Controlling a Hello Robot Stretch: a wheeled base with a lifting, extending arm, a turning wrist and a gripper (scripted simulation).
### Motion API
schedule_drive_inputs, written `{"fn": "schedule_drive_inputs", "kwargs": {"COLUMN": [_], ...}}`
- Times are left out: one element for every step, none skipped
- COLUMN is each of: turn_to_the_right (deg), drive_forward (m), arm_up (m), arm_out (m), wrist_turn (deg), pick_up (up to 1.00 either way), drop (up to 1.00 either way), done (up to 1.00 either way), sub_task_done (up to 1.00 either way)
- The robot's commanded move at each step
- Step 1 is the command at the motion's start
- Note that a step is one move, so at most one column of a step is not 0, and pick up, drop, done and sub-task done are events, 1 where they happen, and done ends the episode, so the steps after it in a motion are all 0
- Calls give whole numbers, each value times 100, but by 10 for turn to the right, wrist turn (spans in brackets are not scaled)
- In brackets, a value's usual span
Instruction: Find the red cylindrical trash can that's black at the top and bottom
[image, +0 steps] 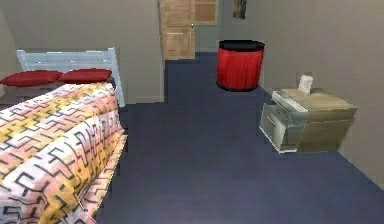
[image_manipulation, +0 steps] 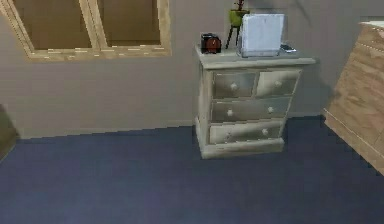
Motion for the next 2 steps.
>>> {"fn": "schedule_drive_inputs", "kwargs": {"turn_to_the_right": [30, 0], "drive_forward": [0, 100], "arm_up": [0, 0], "arm_out": [0, 0], "wrist_turn": [0, 0], "pick_up": [0, 0], "drop": [0, 0], "done": [0, 0], "sub_task_done": [0, 0]}}
